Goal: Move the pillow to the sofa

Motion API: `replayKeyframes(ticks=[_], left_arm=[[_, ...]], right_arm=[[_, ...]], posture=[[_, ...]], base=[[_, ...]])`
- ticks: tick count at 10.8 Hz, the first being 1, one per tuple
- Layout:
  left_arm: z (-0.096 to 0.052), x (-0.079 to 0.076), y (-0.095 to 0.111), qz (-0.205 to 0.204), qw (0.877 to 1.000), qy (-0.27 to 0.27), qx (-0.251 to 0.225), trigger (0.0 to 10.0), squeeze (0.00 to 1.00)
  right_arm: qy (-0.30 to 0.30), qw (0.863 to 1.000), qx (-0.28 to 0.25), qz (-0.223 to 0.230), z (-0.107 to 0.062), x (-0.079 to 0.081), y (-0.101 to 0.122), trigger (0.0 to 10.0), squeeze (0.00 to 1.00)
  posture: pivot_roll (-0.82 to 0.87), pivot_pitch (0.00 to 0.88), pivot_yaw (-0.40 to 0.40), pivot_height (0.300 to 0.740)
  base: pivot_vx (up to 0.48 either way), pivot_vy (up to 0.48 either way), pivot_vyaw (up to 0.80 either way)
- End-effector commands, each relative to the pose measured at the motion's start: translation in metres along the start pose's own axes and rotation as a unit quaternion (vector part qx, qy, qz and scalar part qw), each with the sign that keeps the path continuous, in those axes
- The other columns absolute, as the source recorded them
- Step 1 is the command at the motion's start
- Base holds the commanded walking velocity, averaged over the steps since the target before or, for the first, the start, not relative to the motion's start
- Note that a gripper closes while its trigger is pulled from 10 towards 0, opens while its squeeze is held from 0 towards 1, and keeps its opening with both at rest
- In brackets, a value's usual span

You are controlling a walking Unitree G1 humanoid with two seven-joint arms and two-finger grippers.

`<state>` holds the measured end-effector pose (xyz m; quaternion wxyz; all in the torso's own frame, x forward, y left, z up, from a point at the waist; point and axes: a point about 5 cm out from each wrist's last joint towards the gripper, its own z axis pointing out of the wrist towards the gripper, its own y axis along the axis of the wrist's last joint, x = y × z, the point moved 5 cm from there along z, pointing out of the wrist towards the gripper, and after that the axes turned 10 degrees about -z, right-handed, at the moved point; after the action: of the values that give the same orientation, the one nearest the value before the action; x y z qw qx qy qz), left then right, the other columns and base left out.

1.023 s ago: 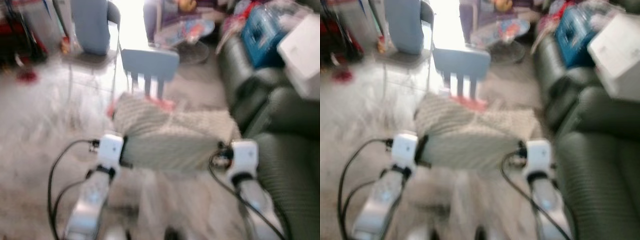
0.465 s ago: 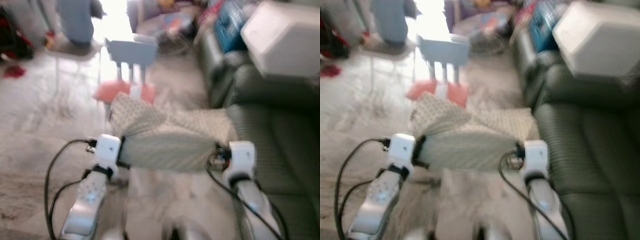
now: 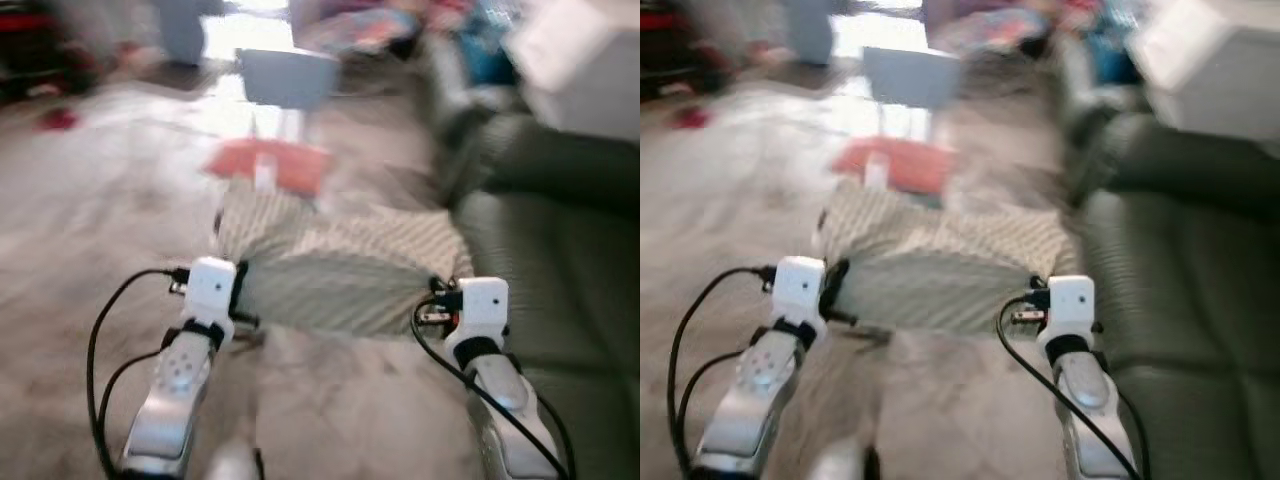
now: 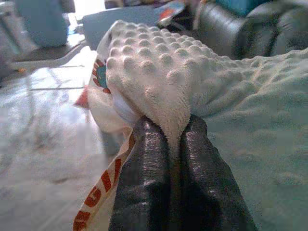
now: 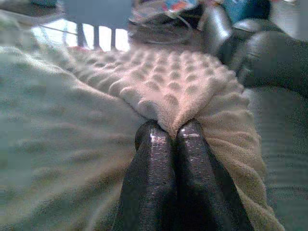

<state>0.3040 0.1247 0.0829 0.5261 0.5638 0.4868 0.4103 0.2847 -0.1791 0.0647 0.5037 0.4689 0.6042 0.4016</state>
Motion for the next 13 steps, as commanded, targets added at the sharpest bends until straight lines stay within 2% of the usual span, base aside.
replayKeyframes(ticks=[1,3,12,13], left_arm=[[-0.0031,0.0107,0.0002,0.000,1.000,0.016,0.001,10.0,0.00],[-0.0023,0.0124,0.0011,0.004,1.000,0.014,0.000,10.0,0.00],[0.0017,0.0046,0.0043,0.007,1.000,-0.009,-0.010,10.0,0.00],[0.0017,0.0036,0.0058,0.004,1.000,-0.010,-0.014,10.0,0.00]], right_arm=[[-0.006,1.000,-0.008,0.002,0.0019,-0.0022,0.0049,10.0,0.00],[-0.006,1.000,-0.007,0.001,0.0020,-0.0021,0.0048,10.0,0.00],[-0.009,1.000,-0.009,0.006,0.0013,-0.0021,0.0050,10.0,0.00],[-0.010,1.000,-0.009,0.007,0.0014,-0.0023,0.0050,10.0,0.00]], posture=[[-0.03,0.033,-0.039,0.740],[-0.03,0.036,-0.037,0.740],[-0.04,0.039,-0.032,0.740],[-0.04,0.039,-0.032,0.740]], base=[[0.000,0.000,0.00],[0.000,0.126,-0.80],[0.000,0.480,-0.80],[0.000,0.000,-0.80]])
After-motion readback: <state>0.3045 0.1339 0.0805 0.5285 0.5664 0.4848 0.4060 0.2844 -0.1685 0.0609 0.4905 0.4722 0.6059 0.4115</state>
